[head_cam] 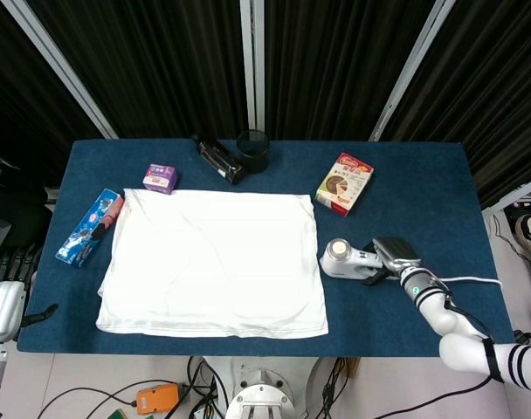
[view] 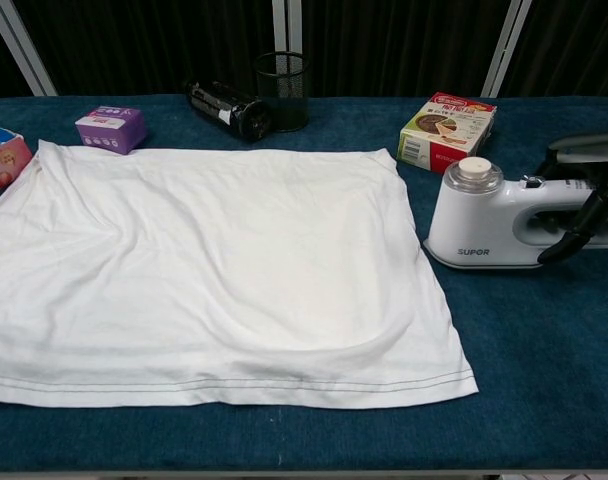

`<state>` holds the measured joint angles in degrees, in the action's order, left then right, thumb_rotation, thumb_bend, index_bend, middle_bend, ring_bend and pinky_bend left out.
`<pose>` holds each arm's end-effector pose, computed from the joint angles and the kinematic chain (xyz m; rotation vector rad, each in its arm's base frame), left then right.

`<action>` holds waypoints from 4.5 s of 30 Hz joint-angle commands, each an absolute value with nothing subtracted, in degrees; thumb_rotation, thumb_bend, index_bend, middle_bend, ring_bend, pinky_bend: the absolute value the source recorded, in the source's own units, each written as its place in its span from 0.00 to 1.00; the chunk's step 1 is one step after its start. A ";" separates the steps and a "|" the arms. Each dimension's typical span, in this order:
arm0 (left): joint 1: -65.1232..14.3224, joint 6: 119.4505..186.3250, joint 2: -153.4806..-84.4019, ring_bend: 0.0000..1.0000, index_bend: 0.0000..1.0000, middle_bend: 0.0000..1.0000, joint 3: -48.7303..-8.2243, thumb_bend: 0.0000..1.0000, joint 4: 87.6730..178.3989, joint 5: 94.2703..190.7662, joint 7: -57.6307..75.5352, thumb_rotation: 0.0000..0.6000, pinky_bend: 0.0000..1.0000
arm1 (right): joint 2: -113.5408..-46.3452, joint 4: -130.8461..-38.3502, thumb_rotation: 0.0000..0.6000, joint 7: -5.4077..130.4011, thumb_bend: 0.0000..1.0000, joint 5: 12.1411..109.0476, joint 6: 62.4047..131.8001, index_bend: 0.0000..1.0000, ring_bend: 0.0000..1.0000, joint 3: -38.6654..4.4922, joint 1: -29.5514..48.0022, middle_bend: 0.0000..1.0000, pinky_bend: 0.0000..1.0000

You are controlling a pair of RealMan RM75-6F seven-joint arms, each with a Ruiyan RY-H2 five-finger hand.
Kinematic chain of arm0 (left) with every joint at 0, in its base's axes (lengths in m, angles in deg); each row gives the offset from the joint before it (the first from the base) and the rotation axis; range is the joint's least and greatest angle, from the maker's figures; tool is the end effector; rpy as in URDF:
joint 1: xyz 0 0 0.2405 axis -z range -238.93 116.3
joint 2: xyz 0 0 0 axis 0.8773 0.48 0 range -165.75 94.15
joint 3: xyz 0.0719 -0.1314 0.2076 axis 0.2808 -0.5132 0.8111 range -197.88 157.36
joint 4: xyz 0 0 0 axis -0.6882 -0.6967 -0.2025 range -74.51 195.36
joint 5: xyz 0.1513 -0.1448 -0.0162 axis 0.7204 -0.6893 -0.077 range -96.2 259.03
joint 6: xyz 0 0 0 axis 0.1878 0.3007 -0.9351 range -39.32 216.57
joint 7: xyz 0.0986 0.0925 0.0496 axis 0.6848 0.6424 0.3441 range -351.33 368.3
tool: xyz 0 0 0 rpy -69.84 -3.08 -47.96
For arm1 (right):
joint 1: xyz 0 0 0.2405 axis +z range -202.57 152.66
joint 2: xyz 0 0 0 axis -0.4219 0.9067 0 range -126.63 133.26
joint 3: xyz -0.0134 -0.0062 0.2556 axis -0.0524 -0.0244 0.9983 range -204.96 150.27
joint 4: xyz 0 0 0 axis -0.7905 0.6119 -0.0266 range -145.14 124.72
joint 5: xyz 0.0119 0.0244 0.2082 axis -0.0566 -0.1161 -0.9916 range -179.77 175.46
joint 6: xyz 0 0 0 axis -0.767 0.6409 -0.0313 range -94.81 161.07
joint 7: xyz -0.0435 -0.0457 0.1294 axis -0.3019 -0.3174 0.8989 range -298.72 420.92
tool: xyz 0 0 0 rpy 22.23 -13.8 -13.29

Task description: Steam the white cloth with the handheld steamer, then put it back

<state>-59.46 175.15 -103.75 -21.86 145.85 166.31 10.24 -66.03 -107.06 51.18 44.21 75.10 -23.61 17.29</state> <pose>-0.3402 0.1603 0.1506 -1.3587 -0.8746 -0.7952 -0.2189 -0.3211 0.0438 1.7633 -1.4162 0.6184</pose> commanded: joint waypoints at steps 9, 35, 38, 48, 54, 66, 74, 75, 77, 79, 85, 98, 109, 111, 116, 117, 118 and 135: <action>-56.97 172.88 -104.20 0.00 0.04 0.04 -21.99 0.01 145.95 168.24 10.71 1.00 0.00 | -68.01 -101.24 1.00 61.26 0.39 62.32 76.91 0.94 0.88 -21.86 14.26 0.82 0.64; -35.71 143.81 -115.83 0.00 0.05 0.03 -23.36 0.49 144.75 166.42 14.18 0.33 0.00 | -61.19 -104.61 1.00 72.40 0.46 69.43 71.71 0.98 0.89 -16.07 20.37 0.84 0.71; -34.87 141.95 -116.68 0.00 0.05 0.02 -22.97 0.52 144.43 164.89 15.00 0.16 0.00 | -61.92 -104.01 1.00 72.25 0.46 67.99 70.15 0.98 0.89 -16.07 21.32 0.84 0.71; -34.17 139.45 -118.31 0.00 0.05 0.02 -21.84 0.56 143.39 160.07 17.41 0.02 0.00 | -69.77 -99.38 1.00 70.37 0.48 66.55 65.75 0.98 0.89 -17.75 24.82 0.84 0.71; -33.51 138.47 -118.54 0.00 0.05 0.02 -21.30 0.55 143.51 158.93 17.42 0.02 0.00 | -75.13 -96.12 1.00 69.67 0.48 65.66 64.26 0.99 0.89 -17.69 27.08 0.84 0.71; -32.72 138.56 -118.76 0.00 0.05 0.02 -20.67 0.53 143.80 157.85 17.91 0.03 0.00 | -80.94 -92.38 1.00 67.31 0.48 64.39 63.20 0.99 0.89 -17.87 30.07 0.84 0.71; -32.82 139.70 -118.79 0.00 0.05 0.02 -20.23 0.53 143.68 157.82 18.03 0.05 0.00 | -82.83 -93.00 1.00 65.44 0.48 65.38 63.58 0.99 0.89 -19.70 30.24 0.84 0.71; -32.83 139.78 -118.77 0.00 0.05 0.02 -20.16 0.53 143.71 157.84 18.02 0.05 0.00 | -82.75 -93.36 1.00 65.53 0.48 65.88 63.78 0.99 0.89 -19.90 30.06 0.84 0.71; -32.83 139.91 -118.77 0.00 0.05 0.02 -20.04 0.53 143.72 157.86 17.97 0.05 0.00 | -82.50 -94.31 1.00 65.80 0.48 67.17 64.20 0.99 0.89 -20.45 29.62 0.84 0.71; -32.83 140.05 -118.77 0.00 0.05 0.02 -19.88 0.53 143.66 157.93 18.03 0.06 0.00 | -81.87 -95.87 1.00 66.36 0.48 69.19 64.69 0.99 0.89 -21.34 28.95 0.84 0.71; -32.80 140.39 -118.76 0.00 0.05 0.02 -19.65 0.53 143.54 157.93 17.83 0.06 0.00 | -78.83 -100.91 1.00 68.31 0.48 76.34 65.84 0.99 0.89 -24.88 27.15 0.84 0.71; -32.46 141.21 -118.61 0.00 0.05 0.02 -19.55 0.53 143.96 158.44 17.75 0.06 0.00 | -76.90 -95.42 1.00 79.82 0.48 77.46 71.98 0.99 0.89 -20.42 25.71 0.84 0.71; -32.26 141.43 -118.36 0.00 0.05 0.02 -19.46 0.53 144.49 158.10 18.36 0.06 0.00 | -84.79 -79.81 1.00 81.43 0.48 69.71 65.12 0.99 0.89 -16.85 29.79 0.84 0.71; -32.23 141.49 -118.32 0.00 0.05 0.02 -19.46 0.53 144.60 158.06 18.44 0.06 0.00 | -85.47 -78.74 1.00 81.24 0.48 69.46 64.35 0.99 0.89 -16.93 30.11 0.84 0.71; -32.19 141.72 -118.28 0.00 0.05 0.02 -19.47 0.53 144.82 158.04 18.47 0.06 0.00 | -85.95 -78.38 1.00 81.01 0.48 70.38 63.83 1.00 0.89 -17.90 29.84 0.84 0.71; -32.19 141.77 -118.26 0.00 0.05 0.03 -19.46 0.53 144.85 158.05 18.46 0.06 0.00 | -85.73 -78.77 1.00 81.13 0.48 70.90 64.05 1.00 0.89 -18.19 29.58 0.84 0.71; -32.19 141.78 -118.24 0.00 0.05 0.02 -19.43 0.53 144.87 158.06 18.48 0.06 0.00 | -85.43 -79.28 1.00 81.29 0.48 71.54 64.34 1.00 0.89 -18.52 29.30 0.84 0.71; -31.96 142.25 -118.24 0.00 0.05 0.02 -19.48 0.53 145.31 157.96 18.98 0.06 0.00 | -77.58 -91.95 1.00 85.48 0.48 87.89 73.37 1.00 0.89 -29.10 23.58 0.84 0.71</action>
<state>-31.97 142.24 -118.24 -19.47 145.31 157.95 18.98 -78.43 -90.72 84.84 86.42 72.10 -27.77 24.39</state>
